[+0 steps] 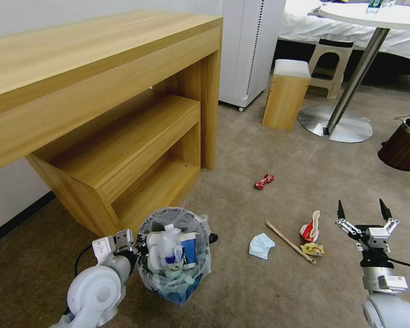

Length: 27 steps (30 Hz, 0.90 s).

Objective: Pick up the trash bin and place the garbage on the floor into it.

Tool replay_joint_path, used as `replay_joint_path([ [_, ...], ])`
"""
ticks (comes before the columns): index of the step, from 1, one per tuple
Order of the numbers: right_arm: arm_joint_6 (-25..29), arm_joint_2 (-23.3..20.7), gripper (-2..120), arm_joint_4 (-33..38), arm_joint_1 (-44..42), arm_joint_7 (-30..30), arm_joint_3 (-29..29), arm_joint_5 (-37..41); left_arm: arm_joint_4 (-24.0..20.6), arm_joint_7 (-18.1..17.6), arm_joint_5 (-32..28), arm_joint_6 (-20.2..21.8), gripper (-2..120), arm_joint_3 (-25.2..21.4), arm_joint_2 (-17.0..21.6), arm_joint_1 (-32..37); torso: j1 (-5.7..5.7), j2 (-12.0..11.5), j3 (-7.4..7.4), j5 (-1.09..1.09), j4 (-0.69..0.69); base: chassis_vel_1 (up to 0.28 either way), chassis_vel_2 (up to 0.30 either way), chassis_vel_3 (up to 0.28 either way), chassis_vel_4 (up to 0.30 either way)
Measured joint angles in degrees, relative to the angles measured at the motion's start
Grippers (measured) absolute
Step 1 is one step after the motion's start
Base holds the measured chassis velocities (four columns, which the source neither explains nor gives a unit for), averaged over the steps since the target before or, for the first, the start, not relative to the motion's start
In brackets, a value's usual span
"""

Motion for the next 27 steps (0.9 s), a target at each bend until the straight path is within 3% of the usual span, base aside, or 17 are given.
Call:
replay_joint_path([
  [14, 0.0, -0.7, 100, -0.2, -0.1, 0.6, 0.6, -1.0, 0.6, 0.3, 0.8, 0.0, 0, 0.4, -1.1, -0.1, 0.00, 0.0, 0.00, 0.00, 0.00, 0.000, 0.000, 0.000, 0.000],
  [27, 0.3, 0.0, 99, -0.5, 0.0, 0.7, 0.1, -1.7, -0.1, 0.3, 1.3, -0.1, 0, 0.3, -1.5, 0.5, 0.00, 0.0, 0.00, -0.01, 0.01, -0.061, 0.068, 0.069, -0.069],
])
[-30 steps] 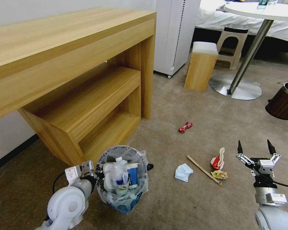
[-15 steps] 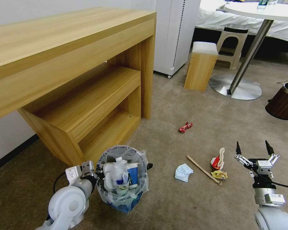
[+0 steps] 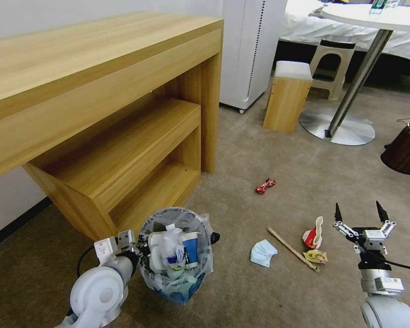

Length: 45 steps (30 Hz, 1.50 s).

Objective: Pick up the trash bin and place the garbage on the floor into it.

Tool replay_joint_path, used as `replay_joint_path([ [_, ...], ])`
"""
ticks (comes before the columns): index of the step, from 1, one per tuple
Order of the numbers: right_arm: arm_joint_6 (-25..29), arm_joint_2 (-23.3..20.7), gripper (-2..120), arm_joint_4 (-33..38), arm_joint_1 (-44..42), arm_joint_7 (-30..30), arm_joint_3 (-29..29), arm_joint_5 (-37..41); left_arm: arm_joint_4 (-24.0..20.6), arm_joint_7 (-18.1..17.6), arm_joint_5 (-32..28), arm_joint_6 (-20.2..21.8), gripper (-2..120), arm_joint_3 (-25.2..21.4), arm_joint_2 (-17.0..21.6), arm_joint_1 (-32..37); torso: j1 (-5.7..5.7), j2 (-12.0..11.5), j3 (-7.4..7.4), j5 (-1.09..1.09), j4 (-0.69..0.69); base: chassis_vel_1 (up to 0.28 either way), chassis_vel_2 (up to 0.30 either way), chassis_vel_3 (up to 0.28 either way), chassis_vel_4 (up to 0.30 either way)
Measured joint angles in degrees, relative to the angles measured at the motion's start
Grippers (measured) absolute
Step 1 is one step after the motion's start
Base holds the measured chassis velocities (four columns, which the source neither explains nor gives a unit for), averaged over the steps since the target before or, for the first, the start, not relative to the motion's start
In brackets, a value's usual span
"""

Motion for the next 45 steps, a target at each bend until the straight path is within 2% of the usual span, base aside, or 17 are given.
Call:
replay_joint_path([
  [24, 1.5, 0.8, 96, -0.2, 0.1, -0.4, -1.0, -0.2, -0.4, 0.2, 0.7, -0.1, 0, -0.1, -0.7, 0.3, 0.00, 0.0, 0.00, 0.00, -0.01, -0.029, 0.027, 0.025, -0.028],
  [30, 2.0, 1.0, 100, 0.1, 0.1, -0.3, -1.8, 0.1, -0.4, 0.2, 0.9, -0.1, 0, 0.0, -0.9, 0.4, 0.00, 0.0, 0.00, 0.00, -0.01, -0.018, 0.012, 0.015, -0.018],
  [40, 2.5, 1.4, 100, -0.2, 0.4, 0.0, -2.7, 0.0, -0.4, 0.2, 1.0, -0.1, 0, 0.0, -1.0, 0.4, 0.00, 0.0, 0.00, 0.00, -0.01, 0.000, 0.000, 0.000, 0.000],
  [45, 1.0, 0.1, 100, 0.9, -0.1, 3.2, -4.6, -0.1, -0.4, 0.2, 1.0, -0.1, 0, 0.0, -0.8, 0.3, 0.00, 0.0, 0.00, 0.00, -0.01, 0.000, 0.000, 0.000, 0.000],
])
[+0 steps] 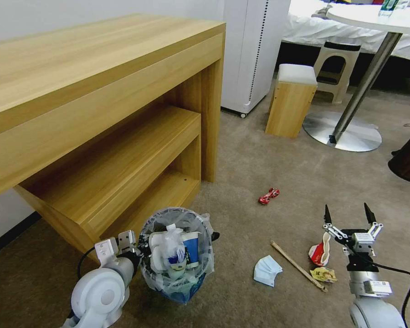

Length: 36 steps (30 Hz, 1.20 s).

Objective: Pick up the trash bin and place the garbage on the floor into it.

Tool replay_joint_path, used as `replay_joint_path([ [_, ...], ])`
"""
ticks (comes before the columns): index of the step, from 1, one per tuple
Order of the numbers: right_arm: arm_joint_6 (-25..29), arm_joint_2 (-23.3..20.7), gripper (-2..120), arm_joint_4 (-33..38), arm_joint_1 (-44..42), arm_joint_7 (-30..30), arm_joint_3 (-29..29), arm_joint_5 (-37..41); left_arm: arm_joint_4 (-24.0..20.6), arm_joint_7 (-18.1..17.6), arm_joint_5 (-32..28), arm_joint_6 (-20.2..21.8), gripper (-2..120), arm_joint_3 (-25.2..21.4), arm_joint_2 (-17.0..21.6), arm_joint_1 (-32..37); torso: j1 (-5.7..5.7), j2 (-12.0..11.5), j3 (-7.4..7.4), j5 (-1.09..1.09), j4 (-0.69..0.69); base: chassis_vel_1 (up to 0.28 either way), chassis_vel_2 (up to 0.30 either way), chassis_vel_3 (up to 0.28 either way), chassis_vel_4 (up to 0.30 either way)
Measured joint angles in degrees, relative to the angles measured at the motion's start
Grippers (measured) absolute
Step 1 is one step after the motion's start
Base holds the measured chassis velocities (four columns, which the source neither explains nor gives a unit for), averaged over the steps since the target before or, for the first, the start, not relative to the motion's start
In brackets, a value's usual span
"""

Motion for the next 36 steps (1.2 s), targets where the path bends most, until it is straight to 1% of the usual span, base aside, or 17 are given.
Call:
replay_joint_path([
  [3, -0.8, -0.5, 100, 0.5, -0.3, 1.5, -0.6, -1.3, 0.0, 0.0, 0.0, 0.0, 0, 0.0, 0.0, 0.0, 0.00, 0.0, 0.00, 0.00, 0.00, 0.000, 0.000, 0.000, 0.000],
  [4, -1.1, -0.7, 100, 0.7, -0.4, 3.2, -1.1, -2.7, 0.1, 0.0, 0.0, 0.0, 0, 0.1, -0.1, 0.0, 0.00, 0.0, 0.00, -0.01, 0.00, 0.000, 0.000, 0.000, 0.000],
  [10, -1.3, -1.1, 100, 2.1, -0.8, 5.7, -1.8, -4.9, 0.2, 0.2, 0.2, 0.0, 0, 0.2, 0.0, 0.1, 0.00, 0.0, 0.00, 0.00, 0.00, 0.000, 0.000, 0.000, 0.000],
  [15, -0.3, -1.6, 100, 2.3, -0.9, 3.0, 0.0, -6.0, 0.1, 0.2, 0.1, -0.1, 0, 0.2, 0.4, 0.1, 0.00, 0.0, 0.00, 0.01, 0.00, 0.000, 0.000, 0.000, 0.000],
  [17, -0.3, -3.9, 100, 3.2, -1.8, 2.7, -0.1, -5.3, 0.0, 0.2, 0.0, -0.1, 0, 0.2, 0.6, 0.0, 0.00, 0.0, 0.00, 0.01, -0.01, 0.000, 0.000, 0.000, 0.000],
  [18, -0.3, -3.9, 100, 3.2, -1.8, 2.7, -0.1, -5.3, 0.0, 0.2, 0.0, -0.1, 0, 0.2, 0.6, 0.0, 0.00, 0.0, 0.00, 0.01, -0.01, 0.000, 0.000, 0.000, 0.000],
  [20, -0.8, -7.1, 100, 3.9, -3.3, 2.3, -1.1, -4.4, 0.0, 0.2, 0.0, -0.1, 0, 0.3, 0.6, 0.0, 0.00, 0.0, 0.00, -0.01, 0.01, 0.000, 0.000, 0.000, 0.000],
  [21, -0.8, -7.1, 100, 3.9, -3.3, 2.3, -1.1, -4.4, 0.0, 0.2, 0.0, -0.1, 0, 0.3, 0.6, 0.0, 0.00, 0.0, 0.00, -0.01, 0.01, 0.000, 0.000, 0.000, 0.000],
  [22, -1.0, -8.0, 100, 4.2, -4.1, 2.0, -1.6, -3.9, 0.0, 0.2, 0.1, -0.1, 0, 0.4, 0.5, 0.0, 0.00, 0.0, 0.00, 0.02, 0.00, 0.000, 0.000, 0.000, 0.000],
  [24, -2.3, -10.2, 100, 5.5, -6.0, 1.6, -3.4, -1.8, 0.0, 0.3, 0.4, -0.1, 0, 0.6, 0.3, 0.2, 0.00, 0.0, 0.00, 0.00, 0.00, 0.000, 0.000, 0.000, 0.000],
  [25, -2.3, -10.2, 100, 5.5, -6.0, 1.6, -3.4, -1.8, 0.0, 0.3, 0.4, -0.1, 0, 0.6, 0.3, 0.2, 0.00, 0.0, 0.00, 0.00, 0.00, 0.000, 0.000, 0.000, 0.000],
  [27, -4.4, -12.6, 100, 7.0, -8.2, 1.4, -5.5, 0.4, -0.1, 0.5, 0.8, -0.1, 0, 0.7, 0.1, 0.4, 0.00, 0.0, 0.00, 0.01, 0.00, 0.000, 0.000, 0.000, 0.000],
  [28, -4.4, -12.6, 100, 7.0, -8.2, 1.4, -5.5, 0.4, -0.1, 0.5, 0.8, -0.1, 0, 0.7, 0.1, 0.4, 0.00, 0.0, 0.00, 0.01, 0.00, 0.000, 0.000, 0.000, 0.000],
  [31, -7.9, -14.2, 100, 8.4, -10.3, 1.3, -7.2, 2.4, -0.2, 0.7, 1.3, -0.1, 0, 0.5, -0.1, 0.8, 0.00, 0.0, 0.00, 0.00, 0.00, 0.000, 0.000, 0.000, 0.000],
  [32, -7.9, -14.2, 100, 8.4, -10.3, 1.3, -7.2, 2.4, -0.2, 0.7, 1.3, -0.1, 0, 0.5, -0.1, 0.8, 0.00, 0.0, 0.00, 0.00, 0.00, 0.000, 0.000, 0.000, 0.000],
  [34, -10.7, -14.3, 100, 8.9, -11.2, 1.1, -8.1, 3.2, -0.2, 0.9, 1.7, -0.2, 0, 0.4, -0.2, 1.0, 0.00, 0.0, 0.00, 0.00, 0.00, 0.000, 0.000, 0.000, 0.000],
  [36, -11.4, -14.3, 100, 8.8, -11.4, 0.8, -8.5, 3.4, -0.2, 1.0, 1.8, -0.2, 0, 0.3, -0.3, 1.1, 0.00, 0.0, 0.00, 0.00, 0.00, 0.000, 0.000, 0.000, 0.000],
])
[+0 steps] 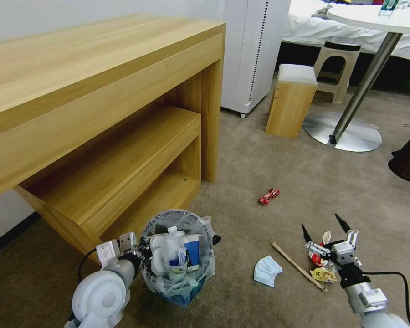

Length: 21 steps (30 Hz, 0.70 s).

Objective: Pick up the trash bin and place the garbage on the floor into it.

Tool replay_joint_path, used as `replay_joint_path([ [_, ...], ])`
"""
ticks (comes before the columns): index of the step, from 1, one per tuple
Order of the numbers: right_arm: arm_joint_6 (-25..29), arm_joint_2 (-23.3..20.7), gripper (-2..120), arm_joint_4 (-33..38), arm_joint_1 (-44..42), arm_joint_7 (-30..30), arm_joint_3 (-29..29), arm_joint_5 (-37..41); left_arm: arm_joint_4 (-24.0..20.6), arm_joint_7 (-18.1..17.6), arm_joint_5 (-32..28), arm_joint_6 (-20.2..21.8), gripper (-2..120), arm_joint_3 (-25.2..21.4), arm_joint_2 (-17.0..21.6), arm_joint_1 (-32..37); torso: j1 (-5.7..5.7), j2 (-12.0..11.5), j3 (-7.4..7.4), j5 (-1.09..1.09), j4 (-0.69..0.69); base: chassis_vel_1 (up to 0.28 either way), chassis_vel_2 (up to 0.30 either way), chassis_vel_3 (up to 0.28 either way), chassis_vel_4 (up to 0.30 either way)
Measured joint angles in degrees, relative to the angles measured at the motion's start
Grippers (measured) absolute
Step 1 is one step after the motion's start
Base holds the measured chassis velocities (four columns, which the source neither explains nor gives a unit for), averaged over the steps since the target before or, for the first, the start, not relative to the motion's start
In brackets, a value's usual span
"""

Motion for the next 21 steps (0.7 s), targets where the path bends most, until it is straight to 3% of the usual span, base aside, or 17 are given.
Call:
replay_joint_path([
  [11, -1.2, -0.1, 100, -3.3, -2.9, -4.5, -1.5, -0.8, 0.4, 0.0, 0.7, -0.1, 0, 0.4, -0.7, 0.0, 0.00, 0.0, 0.00, 0.00, 0.00, 0.000, 0.000, 0.000, 0.000],
  [21, -8.6, -1.5, 100, -5.0, -4.9, 1.3, -2.5, -2.1, 1.1, 0.0, 1.4, -0.1, 0, 0.9, -1.3, -0.1, 0.00, 0.0, 0.00, 0.00, 0.00, 0.000, 0.000, 0.000, 0.000],
])
